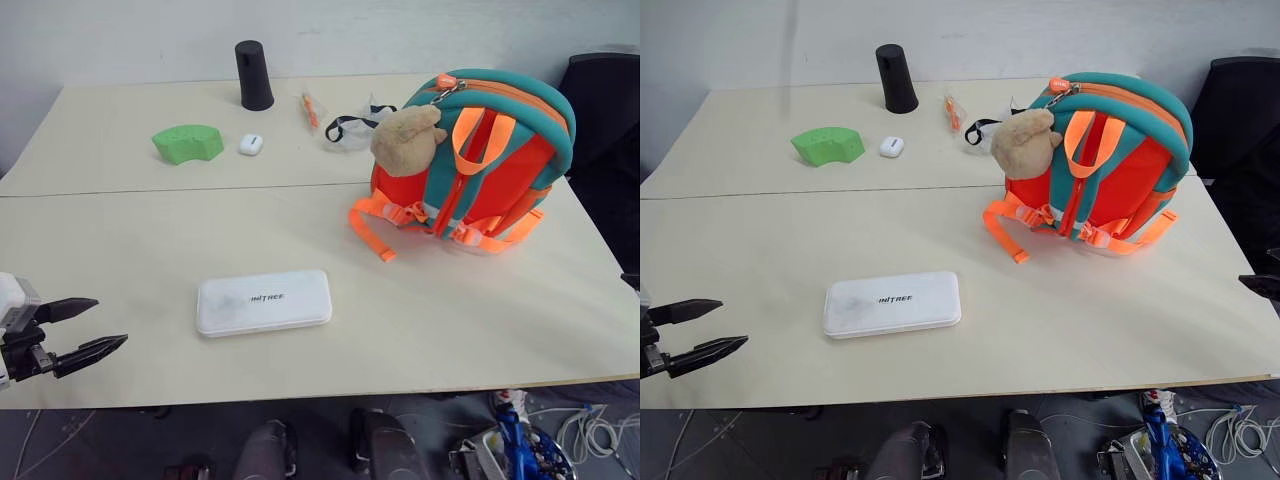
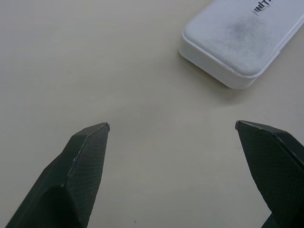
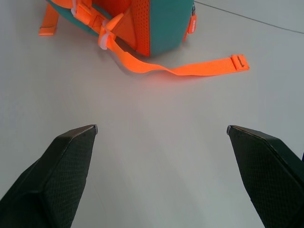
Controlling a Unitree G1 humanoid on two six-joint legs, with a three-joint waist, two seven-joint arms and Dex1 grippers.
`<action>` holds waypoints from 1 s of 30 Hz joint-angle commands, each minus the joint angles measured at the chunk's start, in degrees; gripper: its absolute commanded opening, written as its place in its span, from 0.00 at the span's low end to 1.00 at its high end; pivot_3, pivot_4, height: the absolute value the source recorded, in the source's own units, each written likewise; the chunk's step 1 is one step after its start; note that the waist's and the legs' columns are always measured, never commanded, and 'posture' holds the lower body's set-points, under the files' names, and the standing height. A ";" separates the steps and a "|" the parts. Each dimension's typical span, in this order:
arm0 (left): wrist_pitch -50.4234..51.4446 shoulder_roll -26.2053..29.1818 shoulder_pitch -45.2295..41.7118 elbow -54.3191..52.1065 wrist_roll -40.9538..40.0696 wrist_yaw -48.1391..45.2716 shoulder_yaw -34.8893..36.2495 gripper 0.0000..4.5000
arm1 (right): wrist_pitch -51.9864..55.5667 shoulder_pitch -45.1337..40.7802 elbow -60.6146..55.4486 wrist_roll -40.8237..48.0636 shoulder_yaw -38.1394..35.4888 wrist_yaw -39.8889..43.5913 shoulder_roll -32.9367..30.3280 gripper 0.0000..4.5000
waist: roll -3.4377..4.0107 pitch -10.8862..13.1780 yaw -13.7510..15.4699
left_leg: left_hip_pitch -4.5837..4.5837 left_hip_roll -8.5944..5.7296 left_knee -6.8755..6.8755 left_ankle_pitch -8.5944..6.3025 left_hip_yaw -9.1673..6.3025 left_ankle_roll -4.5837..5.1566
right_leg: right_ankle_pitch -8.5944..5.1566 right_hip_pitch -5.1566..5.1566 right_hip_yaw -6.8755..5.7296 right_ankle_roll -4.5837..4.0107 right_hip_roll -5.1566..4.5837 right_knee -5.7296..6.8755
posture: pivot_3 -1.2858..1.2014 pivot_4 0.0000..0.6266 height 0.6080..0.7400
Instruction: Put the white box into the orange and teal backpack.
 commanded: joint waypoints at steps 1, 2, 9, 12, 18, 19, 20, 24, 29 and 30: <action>0.32 0.46 -0.38 -1.05 -0.57 0.38 1.33 0.99 | -1.34 -1.26 0.34 0.16 -0.71 0.12 -0.32 1.00 | 0.00 0.00 0.04 | -0.01 -0.02 0.01 0.02 0.06 0.01 | 0.00 -0.06 0.04 0.00 0.00 0.07 | 0.52 0.24 1.00; 0.83 0.51 -0.69 -1.10 -0.60 0.84 1.19 0.99 | -1.61 -1.27 0.48 -0.03 -0.73 0.08 -0.27 1.00 | 0.00 0.00 0.05 | -0.01 -0.02 0.02 0.04 0.07 0.01 | 0.00 -0.08 0.05 0.00 0.01 0.12 | 0.52 0.24 1.00; -1.34 0.44 -1.46 1.77 1.31 1.05 -0.51 0.99 | -3.68 -0.79 0.44 -1.30 -0.86 -1.98 0.51 1.00 | 0.00 0.00 0.07 | 0.00 -0.02 0.04 0.08 0.07 -0.06 | 0.00 -0.12 0.08 0.00 0.01 0.24 | 0.52 0.24 1.00; -2.60 0.64 -2.84 2.81 2.17 1.40 -1.81 0.99 | -4.07 -0.45 -1.25 -1.21 -0.95 -2.74 1.24 1.00 | 0.00 0.00 0.07 | 0.00 -0.02 0.04 0.11 0.08 -0.05 | 0.00 -0.12 0.09 0.00 0.01 0.24 | 0.52 0.24 1.00; -5.75 1.12 -9.61 4.63 5.17 3.06 -9.96 0.87 | 0.09 4.13 -18.98 2.83 -0.10 -2.35 6.06 0.86 | -0.03 -0.02 0.18 | 0.01 -0.02 0.05 0.16 0.09 -0.04 | 0.01 -0.12 0.08 0.02 0.03 0.30 | 0.52 0.24 1.00; -5.97 1.05 -11.41 4.83 5.59 3.25 -12.15 0.80 | 1.12 5.28 -23.72 3.52 0.75 -2.93 7.51 0.79 | -0.03 -0.02 0.21 | 0.02 -0.02 0.07 0.19 0.08 -0.06 | 0.02 -0.10 0.08 0.03 0.04 0.34 | 0.52 0.24 1.00; -6.12 0.90 -13.05 4.89 5.85 3.24 -14.08 0.73 | 2.09 6.17 -27.73 4.09 1.58 -3.69 8.89 0.72 | -0.03 -0.02 0.21 | 0.03 -0.02 0.07 0.23 0.08 -0.05 | 0.03 -0.09 0.08 0.04 0.04 0.38 | 0.52 0.24 1.00; -6.99 0.06 -20.59 6.53 8.77 5.09 -22.79 0.46 | 4.33 6.96 -40.92 4.27 8.12 -8.06 14.78 0.43 | -0.07 -0.03 0.37 | 0.02 -0.04 0.12 0.30 0.05 -0.08 | 0.05 -0.10 0.06 0.04 0.04 0.52 | 0.52 0.24 1.00; -9.07 0.26 -24.08 7.41 13.05 5.50 -30.22 0.12 | 5.78 3.54 -48.13 2.11 17.65 -13.59 21.34 0.05 | -0.07 -0.04 0.21 | 0.02 -0.11 0.13 0.32 0.16 -0.08 | 0.05 -0.20 0.04 0.04 0.05 0.63 | 0.52 0.24 1.00; -9.01 -0.28 -24.84 7.55 13.58 5.91 -31.57 0.04 | 5.05 2.34 -48.30 0.47 20.28 -15.24 23.22 0.00 | -0.11 -0.04 0.22 | 0.02 -0.11 0.13 0.32 0.18 -0.08 | 0.05 -0.20 0.01 0.04 0.06 0.64 | 0.52 0.24 1.00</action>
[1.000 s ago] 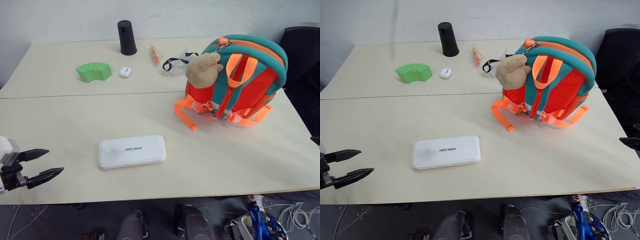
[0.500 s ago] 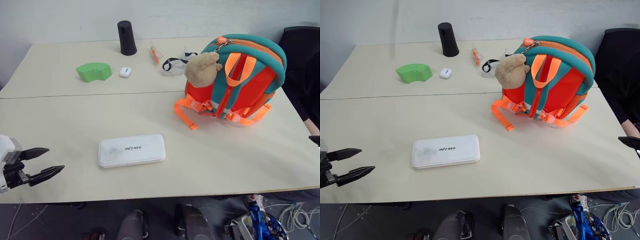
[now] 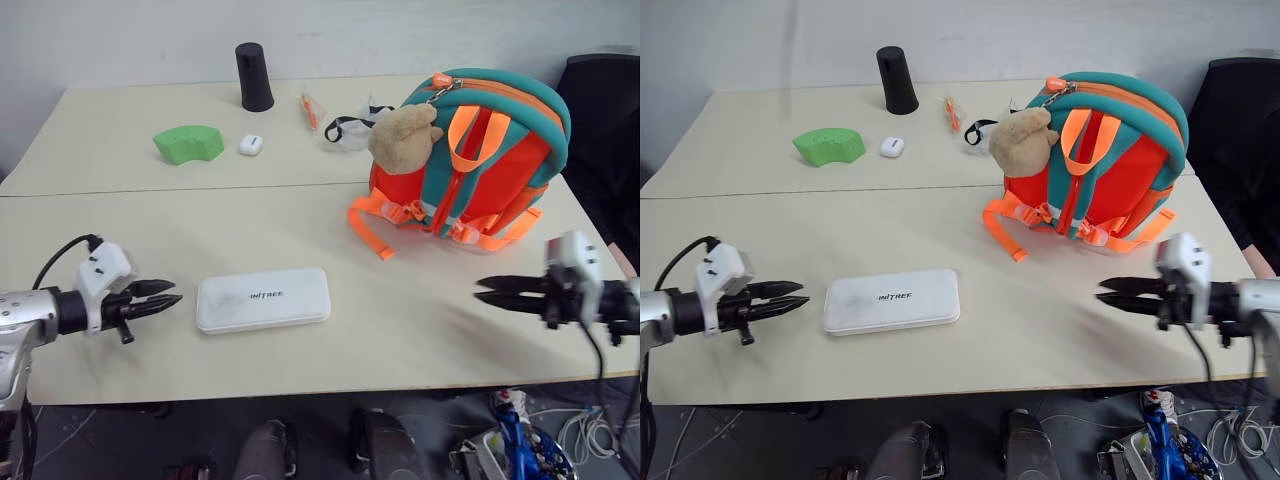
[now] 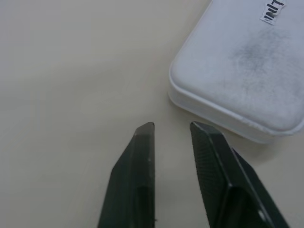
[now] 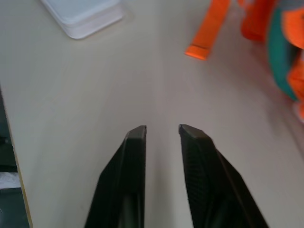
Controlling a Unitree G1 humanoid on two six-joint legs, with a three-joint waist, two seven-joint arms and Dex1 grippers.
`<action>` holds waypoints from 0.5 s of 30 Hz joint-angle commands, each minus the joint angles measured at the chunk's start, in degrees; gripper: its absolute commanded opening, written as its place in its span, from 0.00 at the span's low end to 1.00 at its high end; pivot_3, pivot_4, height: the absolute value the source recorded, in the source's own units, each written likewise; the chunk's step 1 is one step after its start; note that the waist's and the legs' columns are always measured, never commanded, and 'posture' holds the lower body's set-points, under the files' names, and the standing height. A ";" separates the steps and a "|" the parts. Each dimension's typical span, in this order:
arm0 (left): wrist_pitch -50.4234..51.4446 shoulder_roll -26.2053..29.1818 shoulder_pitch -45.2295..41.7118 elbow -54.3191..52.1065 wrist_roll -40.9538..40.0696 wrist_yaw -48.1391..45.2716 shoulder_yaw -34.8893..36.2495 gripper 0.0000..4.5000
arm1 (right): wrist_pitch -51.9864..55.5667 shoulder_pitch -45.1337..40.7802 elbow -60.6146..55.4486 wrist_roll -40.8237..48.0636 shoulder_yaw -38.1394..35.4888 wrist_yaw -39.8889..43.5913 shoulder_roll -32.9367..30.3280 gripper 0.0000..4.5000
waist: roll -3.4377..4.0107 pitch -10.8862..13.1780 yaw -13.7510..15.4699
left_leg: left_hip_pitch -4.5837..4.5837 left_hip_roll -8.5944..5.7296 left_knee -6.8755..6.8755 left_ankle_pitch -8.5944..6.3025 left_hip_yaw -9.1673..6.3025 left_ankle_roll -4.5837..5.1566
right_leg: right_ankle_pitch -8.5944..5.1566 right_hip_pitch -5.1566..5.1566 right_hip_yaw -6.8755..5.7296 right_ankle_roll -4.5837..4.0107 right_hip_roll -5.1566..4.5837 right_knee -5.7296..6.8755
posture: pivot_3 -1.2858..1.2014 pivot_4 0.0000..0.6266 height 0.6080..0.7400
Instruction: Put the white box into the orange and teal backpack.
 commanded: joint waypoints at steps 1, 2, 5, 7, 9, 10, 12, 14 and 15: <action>-0.90 -0.80 -2.10 0.14 2.47 1.32 -3.63 0.00 | -1.61 -3.94 -2.34 -4.21 6.37 -5.45 4.76 0.00 | -0.13 -0.04 0.01 | 0.00 0.00 0.02 0.01 0.02 0.01 | 0.00 -0.01 -0.04 0.00 0.01 0.00 | 0.52 0.24 1.00; -0.74 -1.32 -2.80 0.60 2.95 1.93 -4.56 0.00 | -1.84 -5.43 -1.85 -6.06 8.31 -7.56 6.51 0.00 | -0.18 -0.06 0.02 | 0.00 0.00 0.07 0.01 0.02 0.02 | 0.00 -0.01 -0.05 0.00 0.02 0.03 | 0.52 0.24 1.00; -0.85 -2.88 -4.44 1.38 3.94 3.10 -6.59 0.00 | -0.74 -9.28 -0.37 -9.64 12.25 -12.65 10.98 0.00 | -0.19 -0.06 0.07 | -0.01 -0.02 0.16 0.03 0.02 0.05 | 0.00 -0.03 -0.03 0.00 -0.01 0.16 | 0.52 0.24 1.00; -0.87 -4.14 -6.08 1.86 4.24 3.70 -7.93 0.00 | -0.48 -10.27 -0.52 -10.47 14.26 -13.53 12.62 0.00 | -0.19 -0.06 0.19 | -0.02 -0.03 0.16 0.03 0.02 0.05 | 0.00 -0.05 -0.03 0.00 -0.01 0.18 | 0.52 0.24 1.00; -0.61 -5.26 -7.78 2.04 4.21 3.40 -9.29 0.00 | -1.15 -10.24 -1.05 -11.06 15.91 -13.18 13.21 0.00 | -0.20 -0.06 0.63 | -0.06 -0.04 0.18 0.04 -0.03 0.07 | 0.00 -0.04 -0.04 0.00 -0.01 0.17 | 0.52 0.24 1.00; -0.76 -5.68 -8.52 2.08 4.35 3.06 -10.09 0.00 | -1.18 -10.37 -1.16 -11.29 16.54 -13.48 13.67 0.00 | -0.23 -0.08 0.91 | -0.06 -0.06 0.20 0.05 -0.03 0.08 | 0.00 -0.03 -0.05 0.00 -0.01 0.17 | 0.52 0.24 1.00; -1.39 -6.58 -10.19 2.60 5.03 2.59 -12.06 0.00 | -0.55 -10.96 -1.26 -11.46 17.36 -14.54 15.10 0.00 | -0.26 -0.09 1.14 | -0.07 -0.07 0.24 0.06 -0.01 0.10 | 0.01 -0.02 -0.07 0.02 0.00 0.18 | 0.52 0.24 1.00; -2.09 -7.48 -11.81 3.55 5.73 2.45 -13.74 0.00 | -0.12 -11.24 -1.51 -11.57 17.89 -15.19 16.03 0.00 | -0.26 -0.10 1.38 | -0.06 -0.09 0.27 0.07 0.03 0.14 | 0.03 -0.02 -0.11 0.06 0.01 0.19 | 0.52 0.24 1.00; -2.32 -7.98 -12.58 4.03 5.87 2.44 -14.30 0.00 | -0.05 -11.23 -1.67 -11.73 18.09 -15.39 16.35 0.00 | -0.26 -0.10 1.45 | -0.06 -0.10 0.30 0.08 0.03 0.15 | 0.04 -0.02 -0.13 0.06 0.02 0.22 | 0.52 0.24 1.00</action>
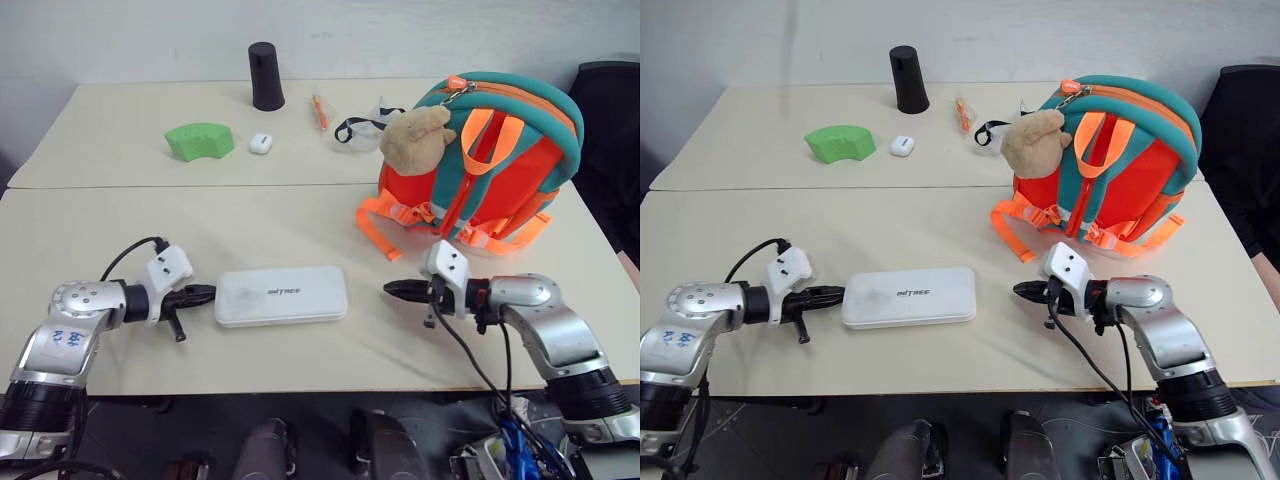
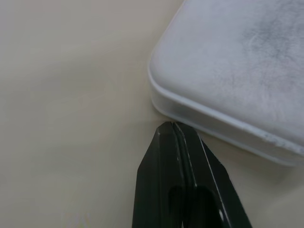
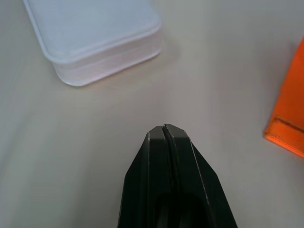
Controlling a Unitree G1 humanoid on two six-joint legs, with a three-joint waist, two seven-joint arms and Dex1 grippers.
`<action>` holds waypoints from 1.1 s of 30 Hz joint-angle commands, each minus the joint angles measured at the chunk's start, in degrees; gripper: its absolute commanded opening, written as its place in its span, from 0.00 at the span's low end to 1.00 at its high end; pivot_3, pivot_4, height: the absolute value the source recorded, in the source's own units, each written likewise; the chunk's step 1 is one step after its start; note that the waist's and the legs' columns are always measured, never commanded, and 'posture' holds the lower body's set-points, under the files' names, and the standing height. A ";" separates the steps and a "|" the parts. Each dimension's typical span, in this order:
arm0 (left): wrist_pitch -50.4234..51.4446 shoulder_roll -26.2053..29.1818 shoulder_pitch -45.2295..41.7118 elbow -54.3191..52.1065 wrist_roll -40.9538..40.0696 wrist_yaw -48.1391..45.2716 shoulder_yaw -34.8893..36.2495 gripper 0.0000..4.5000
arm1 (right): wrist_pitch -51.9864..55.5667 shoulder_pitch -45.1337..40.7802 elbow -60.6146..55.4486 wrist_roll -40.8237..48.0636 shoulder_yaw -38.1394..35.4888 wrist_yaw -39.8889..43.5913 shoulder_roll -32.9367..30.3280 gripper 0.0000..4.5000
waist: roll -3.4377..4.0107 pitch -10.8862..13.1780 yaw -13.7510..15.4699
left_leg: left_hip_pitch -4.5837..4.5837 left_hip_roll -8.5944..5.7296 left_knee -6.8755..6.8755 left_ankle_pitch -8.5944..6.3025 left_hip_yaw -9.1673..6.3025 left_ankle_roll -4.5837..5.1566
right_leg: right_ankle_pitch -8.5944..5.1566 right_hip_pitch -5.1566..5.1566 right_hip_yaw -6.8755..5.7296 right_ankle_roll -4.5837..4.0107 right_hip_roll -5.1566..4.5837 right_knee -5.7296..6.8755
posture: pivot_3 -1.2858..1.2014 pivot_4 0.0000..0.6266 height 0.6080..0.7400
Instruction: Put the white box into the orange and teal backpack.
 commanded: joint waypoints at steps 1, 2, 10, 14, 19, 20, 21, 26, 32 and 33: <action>-1.33 -1.29 -2.49 1.52 1.10 -0.22 -1.81 0.00 | 0.39 -0.87 -2.36 -0.03 0.23 -1.01 0.62 0.00 | 0.00 0.00 0.17 | 0.00 -0.01 0.02 0.01 0.00 0.01 | 0.00 0.00 -0.01 0.00 0.00 0.02 | 0.52 0.24 1.00; -1.51 -1.84 -3.26 2.11 1.25 -0.10 -2.20 0.00 | 0.45 -0.79 -2.50 -0.12 0.40 -1.19 0.80 0.00 | -0.01 -0.01 0.15 | -0.01 -0.01 0.06 0.02 0.00 0.03 | 0.00 0.00 -0.03 0.00 0.01 0.04 | 0.52 0.24 1.00; -2.83 -4.58 -6.22 5.45 1.39 0.79 -1.86 0.00 | 1.21 -0.01 -3.33 0.01 0.55 -1.81 0.88 0.00 | -0.01 -0.01 0.13 | -0.04 0.01 0.28 0.02 -0.02 0.07 | 0.01 0.03 -0.05 0.02 0.01 0.14 | 0.52 0.24 1.00; 1.22 -2.13 -4.14 4.04 -0.62 -1.39 -0.25 0.00 | 1.24 0.13 -3.29 -0.19 0.44 -2.48 1.01 0.00 | -0.02 -0.01 0.07 | -0.04 0.03 0.34 0.02 -0.02 0.08 | 0.01 0.03 -0.04 0.02 0.01 0.19 | 0.52 0.24 1.00; 11.81 4.03 -1.90 3.06 -6.89 -7.04 3.49 0.26 | 0.56 0.11 -3.06 -0.58 0.63 -2.34 0.79 0.00 | -0.03 -0.01 -0.94 | -0.05 0.14 0.33 0.01 -0.01 0.03 | 0.00 0.01 -0.02 0.00 0.05 0.23 | 0.52 0.24 1.00; 13.72 4.79 -2.15 3.18 -7.74 -7.64 3.68 0.32 | 0.44 0.04 -2.99 -0.64 0.77 -2.22 0.80 0.00 | -0.04 -0.01 -1.07 | -0.04 0.14 0.33 0.01 -0.03 0.03 | -0.01 0.01 -0.02 -0.01 0.04 0.23 | 0.52 0.24 1.00; 16.23 5.29 -2.71 3.51 -8.82 -8.13 3.93 0.40 | 0.17 -0.05 -2.90 -0.81 0.99 -1.99 0.73 0.00 | -0.04 -0.01 -1.20 | -0.05 0.13 0.33 0.01 -0.03 0.03 | -0.01 0.01 -0.03 -0.01 0.04 0.22 | 0.52 0.24 1.00; 34.28 4.32 -8.92 7.54 -15.01 -7.90 3.32 0.76 | -1.42 -0.48 -2.60 -2.00 2.60 -1.04 1.08 0.00 | -0.08 0.00 -0.99 | -0.17 0.07 0.50 0.01 -0.17 0.05 | -0.02 0.03 -0.01 0.00 0.04 0.25 | 0.52 0.24 1.00; 48.05 -0.40 -15.72 13.62 -18.56 -4.45 3.17 0.83 | -2.33 -0.82 -2.22 -3.07 3.81 -1.09 2.03 0.00 | -0.10 0.00 -0.84 | -0.19 0.00 0.57 0.01 -0.20 0.06 | -0.04 0.04 0.01 0.04 0.13 0.40 | 0.52 0.24 1.00; 49.48 -0.96 -16.21 13.71 -19.16 -4.33 3.17 0.83 | -2.42 -0.94 -2.03 -3.19 3.88 -1.10 2.18 0.00 | -0.11 -0.01 -0.83 | -0.19 -0.02 0.59 0.02 -0.20 0.07 | -0.04 0.05 0.00 0.05 0.15 0.42 | 0.52 0.24 1.00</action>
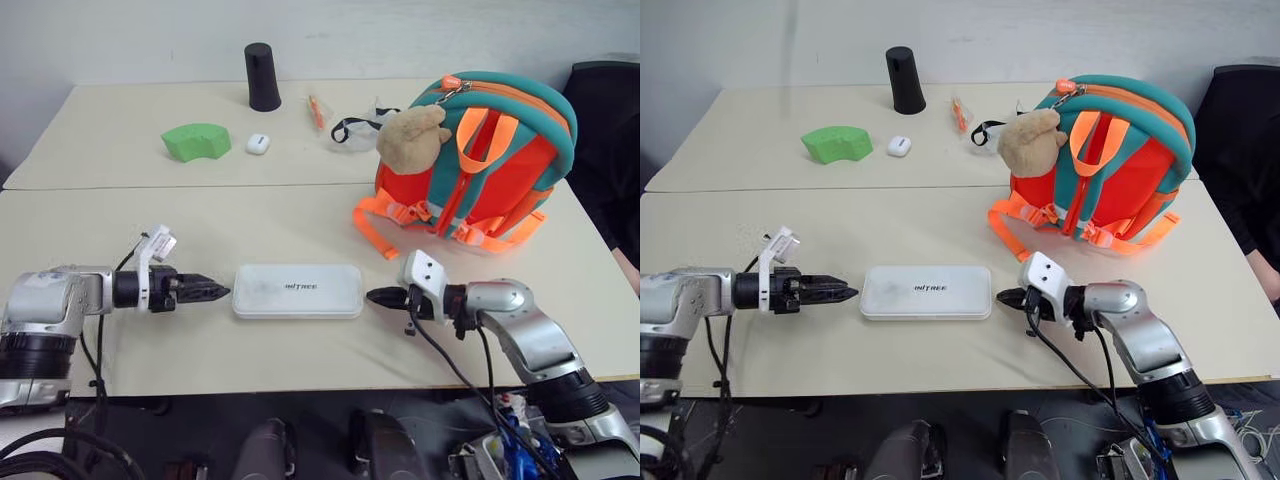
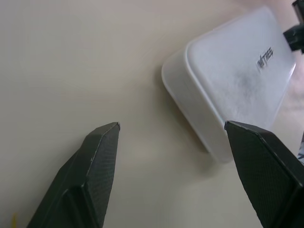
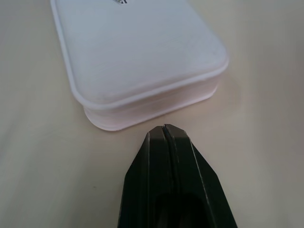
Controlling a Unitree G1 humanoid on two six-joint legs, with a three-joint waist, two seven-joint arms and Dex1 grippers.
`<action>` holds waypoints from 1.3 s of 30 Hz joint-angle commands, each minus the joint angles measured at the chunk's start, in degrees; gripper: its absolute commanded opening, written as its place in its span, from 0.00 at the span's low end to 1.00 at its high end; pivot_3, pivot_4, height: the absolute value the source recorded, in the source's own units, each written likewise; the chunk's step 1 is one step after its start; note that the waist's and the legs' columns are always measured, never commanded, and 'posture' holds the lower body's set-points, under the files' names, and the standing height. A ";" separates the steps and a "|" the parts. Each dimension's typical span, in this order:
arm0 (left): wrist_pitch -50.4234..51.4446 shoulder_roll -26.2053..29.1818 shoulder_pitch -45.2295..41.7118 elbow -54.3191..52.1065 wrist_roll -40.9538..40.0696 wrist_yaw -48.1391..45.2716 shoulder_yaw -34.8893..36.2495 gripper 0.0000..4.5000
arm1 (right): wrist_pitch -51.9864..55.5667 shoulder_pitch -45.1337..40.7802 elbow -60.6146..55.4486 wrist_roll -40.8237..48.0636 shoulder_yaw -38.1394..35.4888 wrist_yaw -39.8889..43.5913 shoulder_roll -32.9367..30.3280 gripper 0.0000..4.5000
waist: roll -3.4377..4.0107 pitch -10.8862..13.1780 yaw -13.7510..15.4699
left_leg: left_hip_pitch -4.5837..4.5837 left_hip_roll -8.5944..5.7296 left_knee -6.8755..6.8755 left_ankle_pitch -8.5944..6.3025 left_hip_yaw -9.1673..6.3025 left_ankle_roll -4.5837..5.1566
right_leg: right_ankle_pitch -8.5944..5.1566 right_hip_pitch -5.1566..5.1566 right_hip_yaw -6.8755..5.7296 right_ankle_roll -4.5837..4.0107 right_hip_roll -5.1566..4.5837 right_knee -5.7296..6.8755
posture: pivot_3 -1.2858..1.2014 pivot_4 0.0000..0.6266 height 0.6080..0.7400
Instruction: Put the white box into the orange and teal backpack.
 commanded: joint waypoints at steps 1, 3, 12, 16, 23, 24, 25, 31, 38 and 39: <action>6.84 -2.02 -1.23 0.70 -3.21 0.96 0.41 0.83 | -1.56 -0.79 -0.78 -0.13 -0.13 0.09 0.43 0.00 | -0.02 -0.01 0.02 | 0.00 0.00 0.01 0.00 0.00 0.00 | 0.00 0.00 0.01 0.00 -0.01 0.01 | 0.52 0.24 1.00; 9.10 -3.42 -1.65 0.06 -4.38 1.41 0.39 0.83 | -1.83 -0.92 -0.48 -0.31 -0.02 0.08 0.63 0.00 | -0.02 -0.01 0.09 | 0.00 0.00 0.03 0.00 -0.01 0.00 | 0.00 0.02 0.07 0.00 -0.01 0.04 | 0.52 0.24 1.00; 14.19 -11.65 -5.92 0.21 -6.71 4.37 -0.91 0.83 | -3.04 -0.91 0.26 -1.68 0.36 0.03 1.55 0.00 | -0.06 -0.04 0.93 | 0.00 -0.03 0.11 0.00 -0.01 0.00 | 0.00 0.04 0.13 0.00 -0.02 0.00 | 0.52 0.24 1.00; 14.01 -14.07 -9.57 2.53 -6.47 4.54 -1.92 0.83 | -3.76 -0.07 0.37 -2.27 0.51 0.15 1.37 0.00 | -0.08 -0.03 0.97 | 0.00 -0.04 0.13 0.01 -0.02 0.01 | 0.00 0.04 0.12 0.01 -0.01 -0.02 | 0.52 0.24 1.00; 13.56 -14.23 -14.27 6.13 -6.65 1.59 -4.90 0.79 | -4.08 1.44 -0.32 -2.56 0.49 -0.23 1.54 0.00 | -0.11 -0.02 0.90 | 0.00 -0.01 0.13 0.01 -0.01 0.00 | 0.00 0.04 0.10 0.01 0.05 -0.01 | 0.52 0.24 1.00; 13.23 -13.99 -14.48 6.46 -6.55 0.98 -5.39 0.74 | -4.11 1.59 -0.37 -2.59 0.51 -0.31 1.56 0.00 | -0.11 -0.03 0.86 | 0.01 -0.02 0.13 0.01 0.00 0.00 | 0.00 0.04 0.10 0.01 0.06 -0.01 | 0.52 0.24 1.00; 13.06 -13.44 -14.63 6.42 -6.74 -0.21 -6.08 0.70 | -4.12 1.81 -0.49 -2.63 0.50 -0.44 1.57 0.00 | -0.11 -0.03 0.80 | 0.02 -0.02 0.13 0.01 0.01 0.00 | 0.00 0.04 0.10 0.01 0.06 -0.02 | 0.52 0.24 1.00; 12.24 -10.72 -13.82 4.13 -7.70 -5.04 -8.60 0.31 | -4.32 3.08 -1.31 -2.61 0.20 -1.02 1.31 0.00 | -0.16 -0.05 0.83 | 0.02 -0.01 0.13 0.01 0.00 -0.01 | 0.00 0.04 0.12 0.01 0.06 -0.02 | 0.52 0.24 1.00; 10.16 -8.17 -10.93 -0.10 -8.91 -6.34 -6.93 0.30 | -2.18 6.13 -6.04 -0.75 -3.00 -2.58 0.12 0.00 | -0.16 -0.05 0.80 | 0.01 0.00 0.13 0.01 -0.01 -0.01 | 0.00 0.04 0.16 0.00 0.03 -0.05 | 0.52 0.24 1.00; 9.83 -7.79 -10.05 -1.64 -9.48 -5.87 -5.58 0.30 | -0.20 7.11 -7.69 0.73 -4.79 -3.20 -0.19 0.00 | -0.16 -0.05 0.80 | 0.01 0.02 0.13 0.01 -0.01 -0.01 | 0.00 0.04 0.18 0.00 -0.01 -0.06 | 0.52 0.24 1.00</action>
